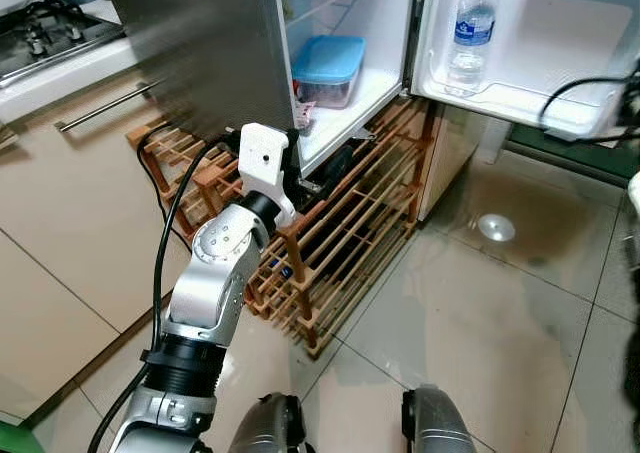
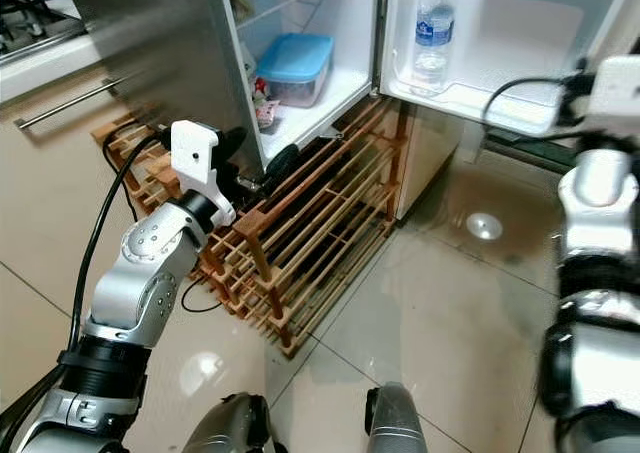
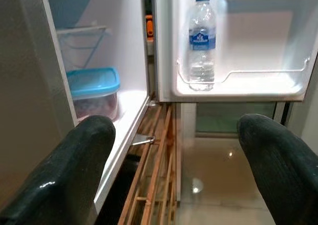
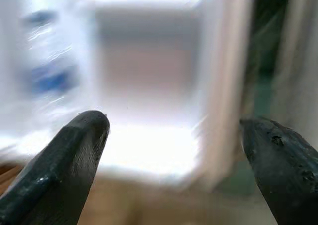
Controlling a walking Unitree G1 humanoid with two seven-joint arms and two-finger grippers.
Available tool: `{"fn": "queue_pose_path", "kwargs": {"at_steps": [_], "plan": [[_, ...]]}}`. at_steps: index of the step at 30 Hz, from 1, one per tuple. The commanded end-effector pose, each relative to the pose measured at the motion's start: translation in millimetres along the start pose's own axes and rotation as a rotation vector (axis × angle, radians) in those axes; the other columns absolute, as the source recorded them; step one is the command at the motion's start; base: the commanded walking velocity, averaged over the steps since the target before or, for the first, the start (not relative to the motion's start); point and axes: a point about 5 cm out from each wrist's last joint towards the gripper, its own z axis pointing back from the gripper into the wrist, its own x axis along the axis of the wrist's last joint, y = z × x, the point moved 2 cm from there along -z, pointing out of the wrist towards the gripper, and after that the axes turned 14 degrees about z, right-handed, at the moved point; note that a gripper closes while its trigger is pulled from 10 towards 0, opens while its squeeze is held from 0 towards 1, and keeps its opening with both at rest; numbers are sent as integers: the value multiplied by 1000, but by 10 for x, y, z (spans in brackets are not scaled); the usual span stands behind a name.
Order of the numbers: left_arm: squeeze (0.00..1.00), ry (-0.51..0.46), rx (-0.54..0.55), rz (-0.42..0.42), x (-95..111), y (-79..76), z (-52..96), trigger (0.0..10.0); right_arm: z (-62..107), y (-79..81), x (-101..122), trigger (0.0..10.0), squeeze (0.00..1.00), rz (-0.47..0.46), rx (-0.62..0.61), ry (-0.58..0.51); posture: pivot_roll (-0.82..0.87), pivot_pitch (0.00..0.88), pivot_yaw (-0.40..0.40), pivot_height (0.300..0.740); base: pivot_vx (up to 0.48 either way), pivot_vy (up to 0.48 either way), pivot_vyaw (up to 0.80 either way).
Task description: Restocking fridge
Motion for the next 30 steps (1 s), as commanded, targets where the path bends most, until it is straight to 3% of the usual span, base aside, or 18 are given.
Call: {"fn": "queue_pose_path", "kwargs": {"at_steps": [1, 4, 5, 7, 9, 16, 25, 30], "plan": [[0, 14, 16, -16, -17, 46, 10, 10000, -5, 39, 36, 10000, 0, -40, 28, 0, -136, 0, 115, 672, 0, 0, 0], [0, 38, 43, -26, -82, 81, 15, 10000, 289, 406, -139, 10000, 0, -121, 129, 57, -151, 0, 114, 672, 246, -201, 448], [0, 38, 43, -26, -82, 81, 15, 10000, 289, 406, -139, 10000, 0, -121, 129, 57, -151, 0, 114, 672, 368, -304, 669], [0, 44, 61, -33, -113, 87, -14, 10000, 435, 579, -230, 10000, 0, -155, 171, 94, -156, 0, 111, 672, 373, -298, 653], [0, 41, 74, -36, -115, 96, -41, 10000, 485, 654, -237, 10000, 0, -169, 202, 102, -159, 0, 105, 672, 373, -298, 622], [0, 26, 76, -14, -104, 105, -30, 10000, 490, 710, -167, 10000, 0, -157, 263, 95, -152, 0, 86, 672, 371, -301, 577], [0, -24, -13, 14, -63, -46, -17, 10000, 475, 694, -94, 10000, 0, -126, 281, 69, -147, 0, 72, 672, 371, -300, 538], [0, -24, 10, 9, -50, -8, 2, 10000, 508, 722, -98, 10000, 0, -104, 294, 78, -147, 0, 72, 672, 0, 0, 0]]}}
